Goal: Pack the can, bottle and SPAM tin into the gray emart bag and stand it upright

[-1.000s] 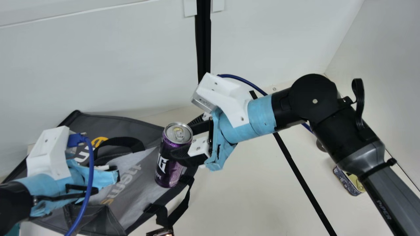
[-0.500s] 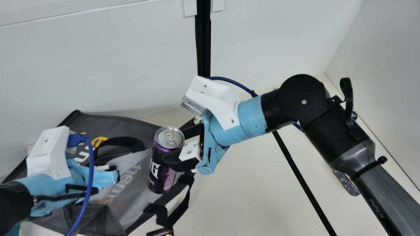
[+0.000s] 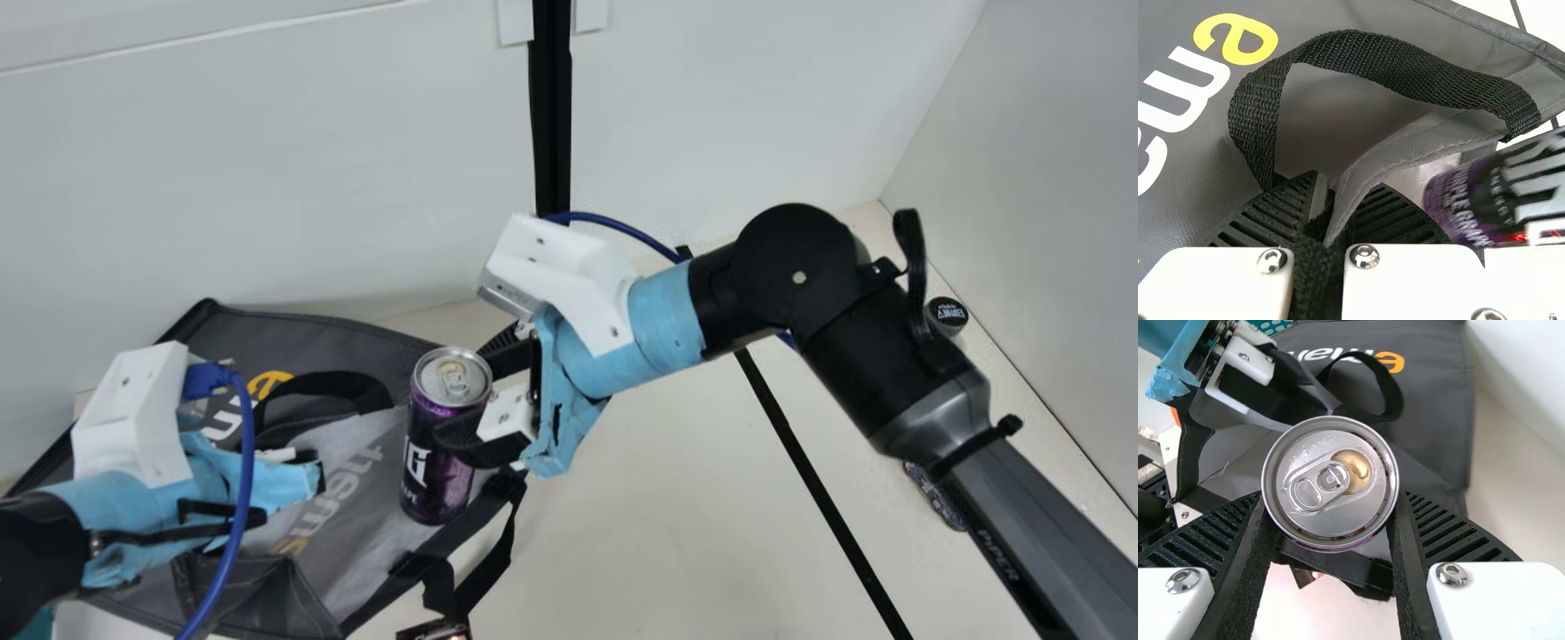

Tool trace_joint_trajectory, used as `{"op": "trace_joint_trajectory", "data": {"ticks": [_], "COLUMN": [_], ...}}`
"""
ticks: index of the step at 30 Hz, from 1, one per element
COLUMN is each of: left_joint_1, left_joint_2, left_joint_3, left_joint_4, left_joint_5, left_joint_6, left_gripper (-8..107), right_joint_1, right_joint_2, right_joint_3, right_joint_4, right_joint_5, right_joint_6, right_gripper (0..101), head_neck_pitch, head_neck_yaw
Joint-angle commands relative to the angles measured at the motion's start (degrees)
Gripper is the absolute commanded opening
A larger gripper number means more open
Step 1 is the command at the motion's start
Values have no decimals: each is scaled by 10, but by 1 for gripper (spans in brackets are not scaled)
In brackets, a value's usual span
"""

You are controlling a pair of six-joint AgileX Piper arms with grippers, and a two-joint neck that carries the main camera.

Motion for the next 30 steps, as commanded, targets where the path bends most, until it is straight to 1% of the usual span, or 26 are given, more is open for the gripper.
{"op": "trace_joint_trajectory", "data": {"ticks": [1, 13, 30], "left_joint_1": [0, 0, 0], "left_joint_2": [0, 0, 0], "left_joint_3": [0, 0, 0], "left_joint_4": [0, 0, 0], "left_joint_5": [0, 0, 0], "left_joint_6": [0, 0, 0], "left_gripper": [-8, -8, -8], "right_joint_1": [5, 29, 71], "right_joint_2": [1, 10, 54], "right_joint_3": [8, 44, 55], "right_joint_4": [2, 8, 7], "right_joint_5": [-10, -44, -76], "right_joint_6": [-2, -14, -29], "right_gripper": [0, 0, 0], "head_neck_pitch": [-13, -13, -13], "head_neck_yaw": [0, 0, 0]}}
